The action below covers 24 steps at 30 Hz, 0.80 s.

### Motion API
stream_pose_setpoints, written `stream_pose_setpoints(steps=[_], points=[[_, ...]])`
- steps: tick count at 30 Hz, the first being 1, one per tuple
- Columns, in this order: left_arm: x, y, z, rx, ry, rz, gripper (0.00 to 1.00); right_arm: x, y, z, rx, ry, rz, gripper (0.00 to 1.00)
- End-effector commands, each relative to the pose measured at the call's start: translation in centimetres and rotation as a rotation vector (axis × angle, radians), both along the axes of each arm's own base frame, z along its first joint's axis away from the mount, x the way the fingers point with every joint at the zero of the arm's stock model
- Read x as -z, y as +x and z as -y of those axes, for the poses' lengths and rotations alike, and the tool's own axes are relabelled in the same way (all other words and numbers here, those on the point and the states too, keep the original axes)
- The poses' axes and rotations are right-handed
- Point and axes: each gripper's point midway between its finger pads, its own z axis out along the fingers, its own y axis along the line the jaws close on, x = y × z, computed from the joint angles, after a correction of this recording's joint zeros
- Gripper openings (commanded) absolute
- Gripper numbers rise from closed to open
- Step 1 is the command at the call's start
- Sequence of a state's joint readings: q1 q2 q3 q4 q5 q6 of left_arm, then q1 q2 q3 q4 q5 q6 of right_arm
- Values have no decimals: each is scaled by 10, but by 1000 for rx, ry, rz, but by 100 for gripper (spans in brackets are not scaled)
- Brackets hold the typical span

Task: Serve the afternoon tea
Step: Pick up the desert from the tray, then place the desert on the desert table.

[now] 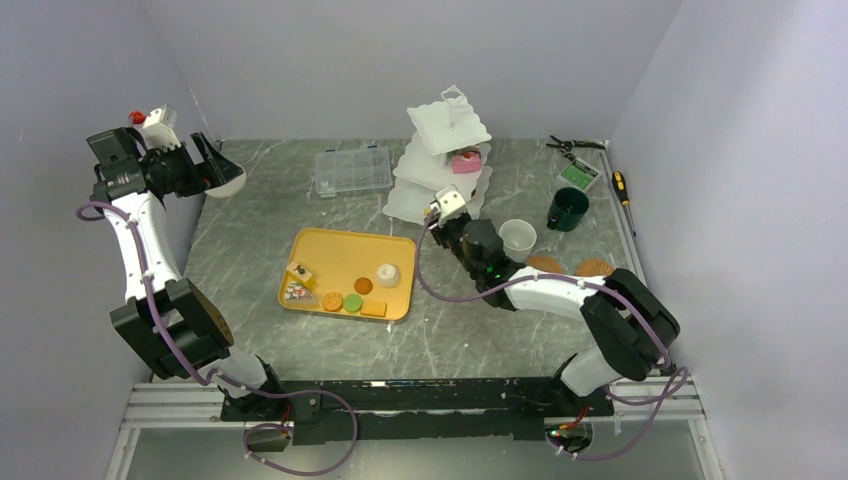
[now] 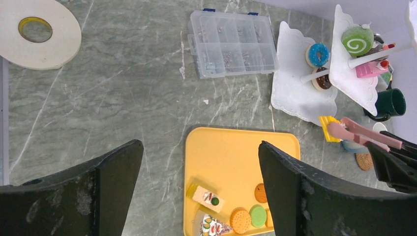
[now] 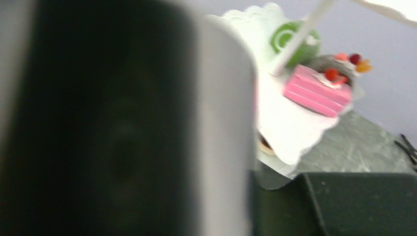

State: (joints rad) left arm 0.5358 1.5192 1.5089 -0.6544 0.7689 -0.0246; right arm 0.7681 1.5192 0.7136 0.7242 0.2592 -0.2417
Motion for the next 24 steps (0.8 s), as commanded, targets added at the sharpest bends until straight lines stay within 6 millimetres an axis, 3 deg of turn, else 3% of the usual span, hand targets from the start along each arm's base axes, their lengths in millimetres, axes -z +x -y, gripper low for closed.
stream_pose_setpoints(steps=[1,9,24], points=[[-22,-4,7,20,-6,67,93,-47,9,33,119,126,120,35],[-27,-5,11,32,-9,96,93,-36,24,67,198,125,121,35],[-31,-4,13,51,-23,112,93,-12,50,69,223,154,113,35]])
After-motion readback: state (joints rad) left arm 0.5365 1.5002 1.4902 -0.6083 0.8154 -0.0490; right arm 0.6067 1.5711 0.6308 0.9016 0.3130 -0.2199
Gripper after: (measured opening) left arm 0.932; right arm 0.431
